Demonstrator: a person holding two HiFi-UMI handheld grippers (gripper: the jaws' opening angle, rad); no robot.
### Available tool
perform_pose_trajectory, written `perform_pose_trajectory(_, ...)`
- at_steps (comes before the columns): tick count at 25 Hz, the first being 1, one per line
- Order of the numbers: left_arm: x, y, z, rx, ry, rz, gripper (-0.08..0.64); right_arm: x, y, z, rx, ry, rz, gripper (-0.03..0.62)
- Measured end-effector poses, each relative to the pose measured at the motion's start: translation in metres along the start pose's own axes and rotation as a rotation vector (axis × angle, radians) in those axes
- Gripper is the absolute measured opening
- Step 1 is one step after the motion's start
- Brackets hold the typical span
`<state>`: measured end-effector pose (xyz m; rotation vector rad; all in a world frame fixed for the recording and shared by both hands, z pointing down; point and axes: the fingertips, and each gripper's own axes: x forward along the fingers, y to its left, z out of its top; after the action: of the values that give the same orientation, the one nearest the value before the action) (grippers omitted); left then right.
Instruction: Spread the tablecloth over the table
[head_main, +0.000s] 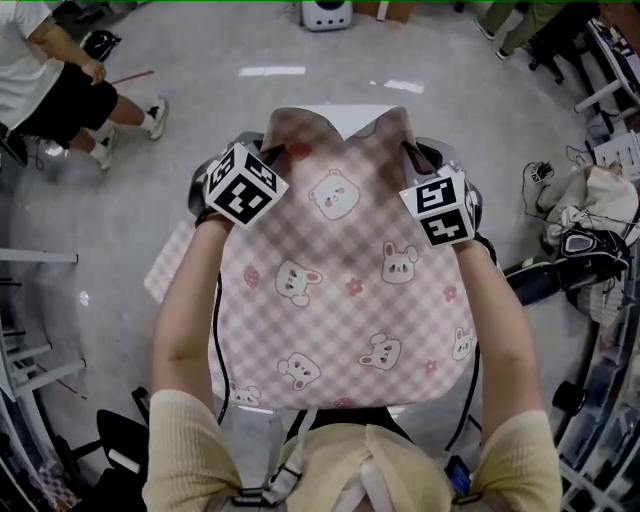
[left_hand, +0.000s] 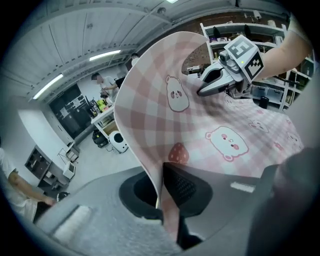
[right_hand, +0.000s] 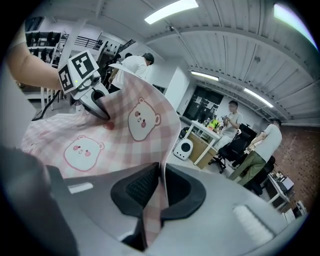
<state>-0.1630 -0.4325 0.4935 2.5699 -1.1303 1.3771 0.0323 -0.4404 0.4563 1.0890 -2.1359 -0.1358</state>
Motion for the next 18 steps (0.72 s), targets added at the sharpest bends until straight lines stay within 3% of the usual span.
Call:
perform_pose_trajectory(6, 0.026, -0.009, -0.018, 0.035, 0.072, -0.007, 0.029, 0.022, 0.009, -0.025, -0.007, 0.043, 0.009, 0.029)
perform_pose_trajectory(18, 0.053, -0.016, -0.034, 0.121, 0.128, 0.021, 0.059, 0.055, 0.018, -0.055, -0.055, 0.099, -0.030, 0.043)
